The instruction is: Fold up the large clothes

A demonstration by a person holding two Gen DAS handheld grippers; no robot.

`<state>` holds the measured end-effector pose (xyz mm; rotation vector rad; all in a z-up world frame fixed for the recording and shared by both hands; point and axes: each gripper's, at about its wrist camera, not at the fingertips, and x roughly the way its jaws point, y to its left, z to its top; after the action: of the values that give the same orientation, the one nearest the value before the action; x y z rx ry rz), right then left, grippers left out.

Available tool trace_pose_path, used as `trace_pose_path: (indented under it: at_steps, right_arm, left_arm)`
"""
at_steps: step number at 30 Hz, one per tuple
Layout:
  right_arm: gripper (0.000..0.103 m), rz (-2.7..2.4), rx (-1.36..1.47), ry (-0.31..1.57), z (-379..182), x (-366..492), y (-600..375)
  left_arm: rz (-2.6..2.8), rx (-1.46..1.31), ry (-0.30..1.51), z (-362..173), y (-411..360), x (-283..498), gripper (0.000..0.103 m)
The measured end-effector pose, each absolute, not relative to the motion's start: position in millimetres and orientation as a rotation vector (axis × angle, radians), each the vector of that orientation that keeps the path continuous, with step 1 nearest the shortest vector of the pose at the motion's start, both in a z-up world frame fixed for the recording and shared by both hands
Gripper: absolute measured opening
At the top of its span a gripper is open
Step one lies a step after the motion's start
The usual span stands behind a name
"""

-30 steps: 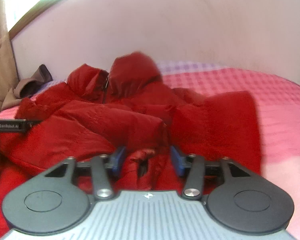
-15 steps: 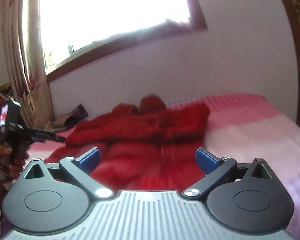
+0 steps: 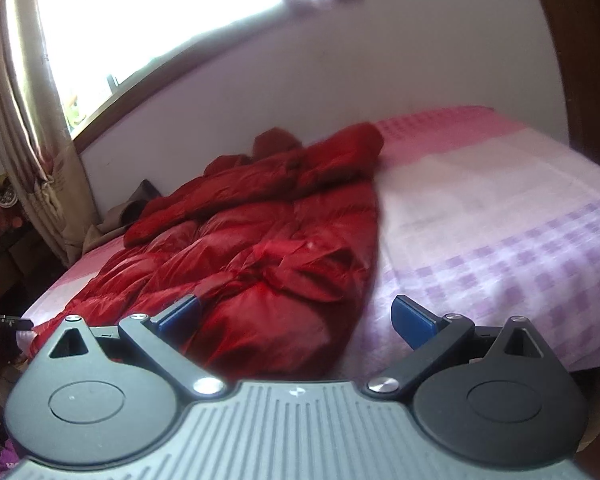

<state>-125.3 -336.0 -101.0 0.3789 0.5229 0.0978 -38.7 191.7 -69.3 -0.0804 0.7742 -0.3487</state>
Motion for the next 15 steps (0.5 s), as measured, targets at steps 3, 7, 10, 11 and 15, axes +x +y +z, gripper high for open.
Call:
trace_pose_path:
  at_steps: [3,7,10,11,15]
  right_arm:
    - [0.102,0.124,0.437,0.531,-107,-125,-337]
    - [0.086,0.172,0.529,0.556,-117,-120,-342]
    - [0.054,0.175,0.563,0.582,-126,-116,-343]
    - [0.044,0.19,0.573,0.578,-127,-117,-342]
    - [0.024,0.228,0.669,0.537,-120,-121,-351]
  left_arm:
    - [-0.445,-0.195,0.813,-87,192,-35,0.102]
    - [-0.524,-0.234,0.811,-96,183,-31,0.087]
    - [-0.512,-0.193,0.788,-94,173,-31,0.048]
    - [-0.518,-0.199,0.782,-93,174,-30,0.043]
    - [-0.529,-0.215,0.743,-88,176,-32,0.041]
